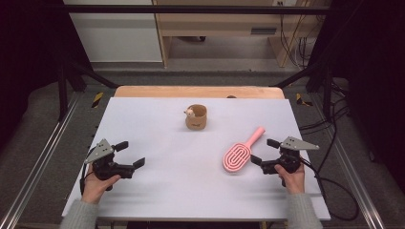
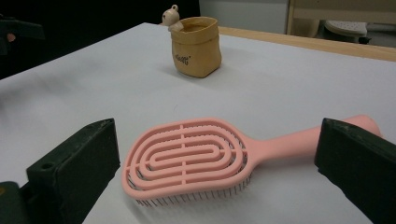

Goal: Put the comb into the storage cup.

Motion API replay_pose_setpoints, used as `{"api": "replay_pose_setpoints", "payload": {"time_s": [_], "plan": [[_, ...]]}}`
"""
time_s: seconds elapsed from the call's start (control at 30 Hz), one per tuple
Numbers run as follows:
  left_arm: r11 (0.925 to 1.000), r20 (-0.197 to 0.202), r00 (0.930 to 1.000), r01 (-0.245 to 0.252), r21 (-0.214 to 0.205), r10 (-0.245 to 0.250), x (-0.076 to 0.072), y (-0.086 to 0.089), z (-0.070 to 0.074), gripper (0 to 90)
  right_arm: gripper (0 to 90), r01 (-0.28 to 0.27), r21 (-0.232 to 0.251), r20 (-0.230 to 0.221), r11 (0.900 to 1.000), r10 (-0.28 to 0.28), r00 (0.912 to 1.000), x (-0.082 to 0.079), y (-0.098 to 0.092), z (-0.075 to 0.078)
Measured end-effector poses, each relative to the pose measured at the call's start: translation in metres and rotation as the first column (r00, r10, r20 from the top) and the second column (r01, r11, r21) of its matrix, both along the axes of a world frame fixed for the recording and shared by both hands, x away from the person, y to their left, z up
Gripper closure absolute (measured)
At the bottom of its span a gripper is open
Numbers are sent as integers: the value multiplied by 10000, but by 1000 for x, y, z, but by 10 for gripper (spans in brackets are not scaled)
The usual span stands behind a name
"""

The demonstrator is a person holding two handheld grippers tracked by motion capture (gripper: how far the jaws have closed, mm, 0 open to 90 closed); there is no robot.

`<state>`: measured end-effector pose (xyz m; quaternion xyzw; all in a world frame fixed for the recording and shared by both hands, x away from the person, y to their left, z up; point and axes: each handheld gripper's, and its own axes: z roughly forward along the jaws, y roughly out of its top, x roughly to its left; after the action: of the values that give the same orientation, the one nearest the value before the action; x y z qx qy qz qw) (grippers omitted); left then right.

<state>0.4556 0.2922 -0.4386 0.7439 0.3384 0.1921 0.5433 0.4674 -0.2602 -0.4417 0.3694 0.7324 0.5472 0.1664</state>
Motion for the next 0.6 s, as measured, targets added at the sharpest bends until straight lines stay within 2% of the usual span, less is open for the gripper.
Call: {"api": "replay_pose_setpoints", "payload": {"time_s": [0.37,0.6], "plan": [[10000,2,10000,1,-28,-1,-1,0,-1,23,3,86,47,-5,10000,-86,10000,0,-1,2],[10000,-36,10000,-33,-21,33,0,1,-2,24,3,73,-91,59,9999,-72,10000,0,1,4]]}}
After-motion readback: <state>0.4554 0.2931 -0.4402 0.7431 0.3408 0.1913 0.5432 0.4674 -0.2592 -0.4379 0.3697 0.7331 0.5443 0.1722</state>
